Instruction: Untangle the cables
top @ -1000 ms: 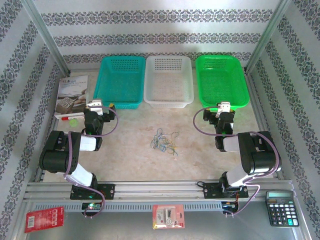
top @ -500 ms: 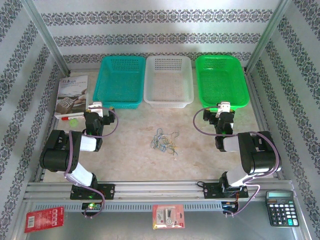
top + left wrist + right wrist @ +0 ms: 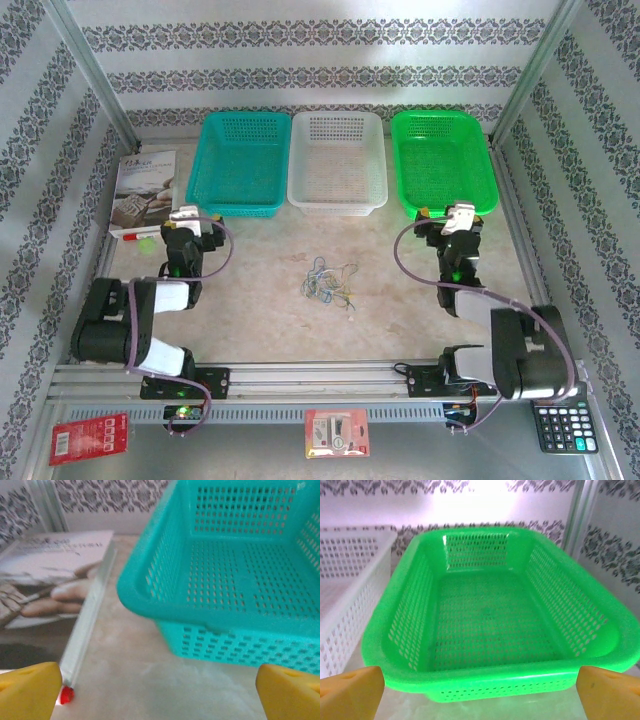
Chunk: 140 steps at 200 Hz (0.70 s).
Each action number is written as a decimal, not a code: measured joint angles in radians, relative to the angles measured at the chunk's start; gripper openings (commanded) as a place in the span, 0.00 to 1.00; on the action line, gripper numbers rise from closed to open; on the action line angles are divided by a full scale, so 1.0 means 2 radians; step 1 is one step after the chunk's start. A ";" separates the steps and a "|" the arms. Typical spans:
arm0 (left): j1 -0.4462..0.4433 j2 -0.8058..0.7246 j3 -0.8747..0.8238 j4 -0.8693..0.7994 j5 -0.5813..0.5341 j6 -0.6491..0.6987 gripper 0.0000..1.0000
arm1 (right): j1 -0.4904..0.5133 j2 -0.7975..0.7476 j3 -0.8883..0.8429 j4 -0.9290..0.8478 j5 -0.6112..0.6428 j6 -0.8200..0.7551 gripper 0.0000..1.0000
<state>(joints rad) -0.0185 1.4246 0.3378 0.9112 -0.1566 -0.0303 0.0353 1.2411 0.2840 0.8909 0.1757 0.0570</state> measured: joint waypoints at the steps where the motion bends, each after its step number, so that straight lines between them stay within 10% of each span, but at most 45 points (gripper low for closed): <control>1: 0.000 -0.002 0.000 -0.001 -0.001 0.000 1.00 | 0.000 -0.002 0.000 -0.001 0.000 0.000 0.98; 65: -0.001 -0.183 0.063 -0.199 0.000 -0.045 1.00 | -0.034 -0.125 -0.002 -0.110 0.026 0.192 0.98; 140: -0.041 -0.279 0.141 -0.424 0.065 -0.199 1.00 | -0.045 -0.150 0.040 -0.231 -0.194 0.287 0.84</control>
<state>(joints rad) -0.1001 0.8665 0.6201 0.0639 -0.0265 -0.4278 -0.0547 0.9413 0.3637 0.4290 -0.2123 0.6315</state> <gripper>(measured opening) 0.999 0.877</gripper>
